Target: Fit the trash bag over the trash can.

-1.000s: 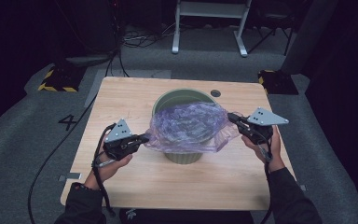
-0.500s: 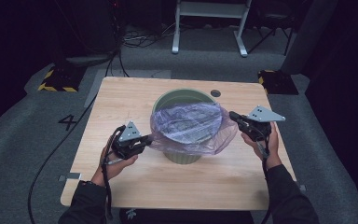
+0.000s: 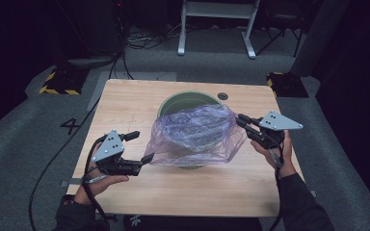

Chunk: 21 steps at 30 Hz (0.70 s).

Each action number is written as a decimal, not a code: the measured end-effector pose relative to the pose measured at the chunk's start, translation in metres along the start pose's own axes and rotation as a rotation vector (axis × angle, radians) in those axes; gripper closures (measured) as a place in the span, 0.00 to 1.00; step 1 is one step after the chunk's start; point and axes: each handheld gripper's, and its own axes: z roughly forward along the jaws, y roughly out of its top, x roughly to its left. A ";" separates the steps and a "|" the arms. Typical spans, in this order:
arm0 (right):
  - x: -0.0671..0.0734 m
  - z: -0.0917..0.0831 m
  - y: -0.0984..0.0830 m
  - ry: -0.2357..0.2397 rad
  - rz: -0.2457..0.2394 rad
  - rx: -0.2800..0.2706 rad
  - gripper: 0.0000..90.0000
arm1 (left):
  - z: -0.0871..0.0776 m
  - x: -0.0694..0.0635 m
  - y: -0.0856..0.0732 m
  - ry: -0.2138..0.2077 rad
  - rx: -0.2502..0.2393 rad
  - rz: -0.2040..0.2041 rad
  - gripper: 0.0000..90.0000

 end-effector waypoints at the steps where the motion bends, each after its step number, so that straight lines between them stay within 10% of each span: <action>1: 0.001 -0.001 0.001 0.005 0.001 0.000 0.79 | 0.000 0.000 0.002 -0.011 -0.010 -0.005 0.20; 10: 0.004 -0.009 0.006 0.062 -0.004 -0.028 0.43 | 0.026 0.003 0.020 0.045 0.032 0.024 0.35; 21: 0.014 -0.016 0.007 0.147 -0.103 -0.036 0.28 | 0.034 0.015 0.023 0.058 0.044 0.039 0.68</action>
